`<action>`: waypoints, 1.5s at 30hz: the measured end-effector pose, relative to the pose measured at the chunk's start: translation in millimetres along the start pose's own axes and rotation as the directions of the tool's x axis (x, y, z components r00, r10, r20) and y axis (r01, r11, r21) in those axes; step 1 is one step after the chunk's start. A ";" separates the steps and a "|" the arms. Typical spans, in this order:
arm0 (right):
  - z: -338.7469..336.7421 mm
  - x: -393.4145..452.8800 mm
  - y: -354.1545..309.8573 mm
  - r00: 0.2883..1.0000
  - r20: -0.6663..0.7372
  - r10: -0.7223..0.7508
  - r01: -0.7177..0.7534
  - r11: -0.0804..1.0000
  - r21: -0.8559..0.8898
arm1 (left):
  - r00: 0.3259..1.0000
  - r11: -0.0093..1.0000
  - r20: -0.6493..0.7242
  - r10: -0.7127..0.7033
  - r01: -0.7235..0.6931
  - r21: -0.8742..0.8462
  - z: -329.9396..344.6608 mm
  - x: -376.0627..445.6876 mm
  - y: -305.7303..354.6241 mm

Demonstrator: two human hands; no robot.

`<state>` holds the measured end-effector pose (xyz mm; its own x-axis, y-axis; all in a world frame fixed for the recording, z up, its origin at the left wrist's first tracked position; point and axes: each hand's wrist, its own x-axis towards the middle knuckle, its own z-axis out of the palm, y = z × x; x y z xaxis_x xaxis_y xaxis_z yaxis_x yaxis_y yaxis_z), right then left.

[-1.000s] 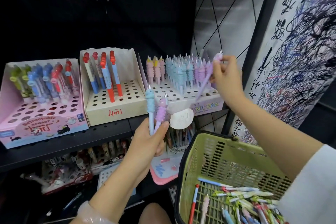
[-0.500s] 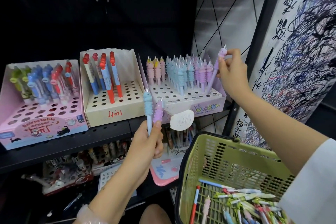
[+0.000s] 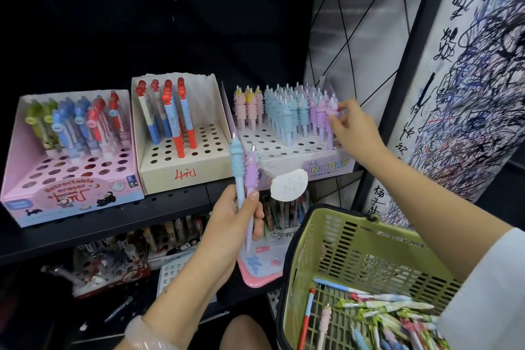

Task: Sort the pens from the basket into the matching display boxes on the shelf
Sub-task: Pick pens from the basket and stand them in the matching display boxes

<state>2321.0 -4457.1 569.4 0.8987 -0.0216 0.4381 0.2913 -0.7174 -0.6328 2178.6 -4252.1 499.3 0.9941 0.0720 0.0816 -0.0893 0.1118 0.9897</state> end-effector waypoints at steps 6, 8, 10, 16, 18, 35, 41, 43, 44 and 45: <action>20.4 -53.0 -45.3 0.981 0.091 -0.171 0.153 0.972 0.180 | 0.999 0.999 0.032 0.032 -0.032 0.005 6.7 2.5 0.7; 35.6 -77.0 -56.8 0.917 0.364 -0.164 0.034 0.941 0.336 | 0.998 0.999 0.045 0.044 -0.044 0.004 12.9 3.3 0.0; 43.7 -87.1 -59.7 0.891 0.434 -0.136 -0.101 0.871 0.480 | 0.998 0.999 0.048 0.047 -0.047 -0.001 17.3 3.5 -0.1; 14.8 -52.7 -53.9 0.979 0.202 0.018 -0.141 0.775 0.617 | 1.000 1.000 0.014 -0.004 0.004 0.004 14.8 3.7 3.1; -3.9 -35.6 -42.5 0.999 0.036 0.039 -0.053 0.827 0.560 | 1.000 1.000 0.009 0.008 -0.008 0.021 13.8 4.4 4.4; -23.3 12.8 13.3 0.995 -0.098 -0.012 0.008 0.999 -0.036 | 0.999 0.999 -0.022 -0.041 0.040 -0.006 14.2 4.3 2.5; -20.0 12.2 10.6 0.990 0.131 0.058 -0.031 0.979 -0.201 | 0.999 0.999 -0.025 -0.044 0.044 -0.019 16.1 0.8 1.1; -12.9 7.5 14.9 0.993 0.097 0.071 -0.049 0.977 -0.207 | 0.999 0.999 -0.022 -0.041 0.040 -0.030 16.7 -1.4 1.6; -10.2 4.2 15.1 0.996 0.063 0.067 -0.052 0.976 -0.212 | 0.999 0.999 -0.021 -0.037 0.036 -0.030 16.3 -2.3 2.0; -8.7 0.5 14.2 0.998 0.011 0.058 -0.054 0.974 -0.218 | 0.999 0.999 -0.022 -0.034 0.034 -0.028 15.8 -2.7 2.4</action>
<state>2322.8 -4473.3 566.2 0.9175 -0.0555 0.3938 0.1636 -0.8498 -0.5011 2176.7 -4267.6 503.3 0.9950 0.0895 0.0451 -0.0575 0.1420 0.9882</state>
